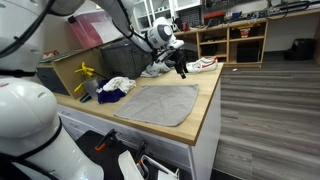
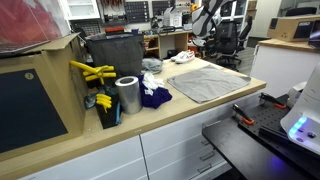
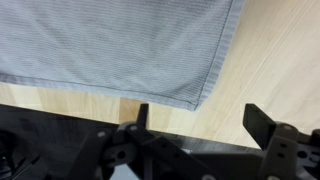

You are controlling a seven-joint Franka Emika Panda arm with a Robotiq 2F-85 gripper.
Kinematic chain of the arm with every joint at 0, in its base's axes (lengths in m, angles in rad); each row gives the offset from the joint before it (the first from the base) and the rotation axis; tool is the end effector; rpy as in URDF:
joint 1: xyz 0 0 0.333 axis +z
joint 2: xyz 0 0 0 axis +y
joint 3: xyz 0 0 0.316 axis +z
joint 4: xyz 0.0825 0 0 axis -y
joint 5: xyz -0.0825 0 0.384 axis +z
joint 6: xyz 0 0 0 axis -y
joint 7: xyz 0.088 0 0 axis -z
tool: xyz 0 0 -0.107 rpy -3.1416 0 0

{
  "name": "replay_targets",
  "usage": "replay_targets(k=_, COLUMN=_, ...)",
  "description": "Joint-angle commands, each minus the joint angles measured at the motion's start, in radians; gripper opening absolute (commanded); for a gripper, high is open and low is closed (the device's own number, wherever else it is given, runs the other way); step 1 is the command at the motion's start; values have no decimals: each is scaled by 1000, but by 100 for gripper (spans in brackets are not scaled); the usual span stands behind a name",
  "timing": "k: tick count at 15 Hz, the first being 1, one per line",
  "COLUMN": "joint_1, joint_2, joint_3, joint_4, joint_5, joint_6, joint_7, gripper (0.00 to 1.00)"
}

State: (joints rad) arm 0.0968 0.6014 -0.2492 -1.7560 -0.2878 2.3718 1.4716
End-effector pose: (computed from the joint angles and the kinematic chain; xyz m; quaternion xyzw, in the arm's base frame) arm 0.6619 -0.0897 0.2390 0.7619 -0.6248 0.1127 0.1278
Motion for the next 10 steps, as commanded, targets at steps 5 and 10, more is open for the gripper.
replay_targets(k=5, joint_1=-7, joint_2=-135, joint_3=54, joint_4=-266, joint_5=26, joint_6=-41, joint_7=-84, gripper=100)
replay_targets(k=10, joint_1=-2, joint_2=-177, joint_3=51, joint_4=-437, joint_5=13, joint_6=-40, joint_7=-67, gripper=68)
